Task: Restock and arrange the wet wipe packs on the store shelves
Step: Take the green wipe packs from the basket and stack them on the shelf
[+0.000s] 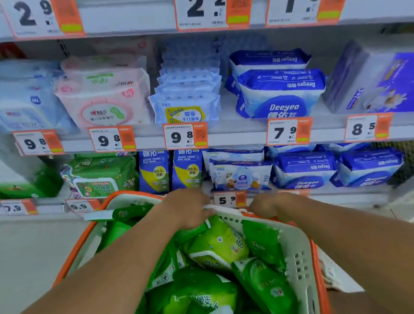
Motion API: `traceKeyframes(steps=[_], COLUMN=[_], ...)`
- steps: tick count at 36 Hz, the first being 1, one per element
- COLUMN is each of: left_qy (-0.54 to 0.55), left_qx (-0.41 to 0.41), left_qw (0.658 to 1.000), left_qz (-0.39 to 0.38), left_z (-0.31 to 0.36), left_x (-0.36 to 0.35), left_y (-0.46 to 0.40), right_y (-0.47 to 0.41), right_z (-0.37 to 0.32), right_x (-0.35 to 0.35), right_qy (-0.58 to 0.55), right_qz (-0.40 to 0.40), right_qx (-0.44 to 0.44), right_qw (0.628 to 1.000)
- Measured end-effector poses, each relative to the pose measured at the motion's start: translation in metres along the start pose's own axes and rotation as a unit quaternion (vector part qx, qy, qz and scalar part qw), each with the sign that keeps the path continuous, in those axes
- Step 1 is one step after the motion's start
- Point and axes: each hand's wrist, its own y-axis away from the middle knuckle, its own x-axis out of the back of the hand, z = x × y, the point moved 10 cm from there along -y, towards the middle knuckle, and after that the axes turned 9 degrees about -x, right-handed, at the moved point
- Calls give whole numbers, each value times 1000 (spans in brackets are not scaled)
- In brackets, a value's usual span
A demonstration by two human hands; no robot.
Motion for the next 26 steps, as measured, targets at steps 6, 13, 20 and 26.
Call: traceKeyframes(steps=[6, 13, 20, 26], left_qy=[-62, -64, 53, 117], left_qx=[-7, -8, -3, 18], left_qw=[997, 986, 996, 987], left_qz=[-53, -157, -68, -113], left_z=[29, 31, -2, -20], left_x=[-15, -33, -47, -59], left_y=[9, 18, 15, 8], right_y=[16, -8, -56, -85], right_z=[22, 23, 32, 33], right_x=[-63, -77, -56, -73], right_qy=[-41, -104, -256, -428], right_qz=[-39, 55, 150, 120], right_qx=[15, 24, -99, -132], right_qw=[998, 993, 950, 886])
